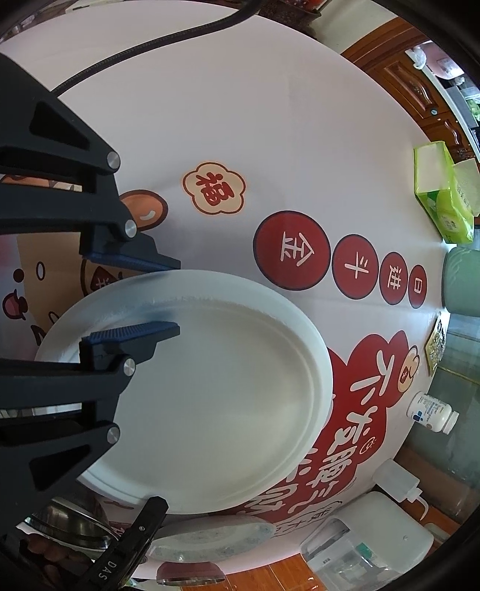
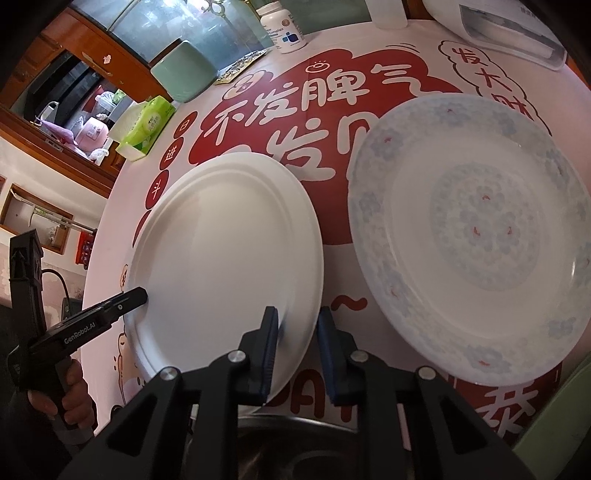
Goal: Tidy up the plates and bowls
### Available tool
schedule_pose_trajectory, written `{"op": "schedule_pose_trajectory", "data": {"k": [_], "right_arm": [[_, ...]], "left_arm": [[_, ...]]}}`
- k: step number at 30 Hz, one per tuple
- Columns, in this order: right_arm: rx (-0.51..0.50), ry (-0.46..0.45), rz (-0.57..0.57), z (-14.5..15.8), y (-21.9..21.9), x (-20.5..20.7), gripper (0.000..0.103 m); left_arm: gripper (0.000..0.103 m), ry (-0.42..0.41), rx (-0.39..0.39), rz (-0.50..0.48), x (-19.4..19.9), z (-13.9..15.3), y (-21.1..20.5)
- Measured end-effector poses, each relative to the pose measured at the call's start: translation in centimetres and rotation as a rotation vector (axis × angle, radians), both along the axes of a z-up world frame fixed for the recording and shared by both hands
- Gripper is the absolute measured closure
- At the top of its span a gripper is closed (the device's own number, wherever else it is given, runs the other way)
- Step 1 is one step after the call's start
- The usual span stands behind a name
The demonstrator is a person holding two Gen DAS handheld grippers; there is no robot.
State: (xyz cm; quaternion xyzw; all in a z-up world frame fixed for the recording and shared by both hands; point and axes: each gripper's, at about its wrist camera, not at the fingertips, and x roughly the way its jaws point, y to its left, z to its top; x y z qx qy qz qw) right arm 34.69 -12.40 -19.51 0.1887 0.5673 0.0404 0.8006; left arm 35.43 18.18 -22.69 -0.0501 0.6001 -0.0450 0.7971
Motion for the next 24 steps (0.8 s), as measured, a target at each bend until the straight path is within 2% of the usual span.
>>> {"op": "schedule_pose_trajectory", "data": {"k": [10, 24], "right_arm": [[0.019, -0.072, -0.002, 1.1, -0.2, -0.5, 0.083], [0.071, -0.208, 0.007, 4.4, 0.3, -1.6, 0.083]], "left_arm": [[0.078, -0.015, -0.026, 0.032, 0.0, 0.2, 0.6], [0.078, -0.113, -0.075, 0.070, -1.3, 3.5, 2.1]]}}
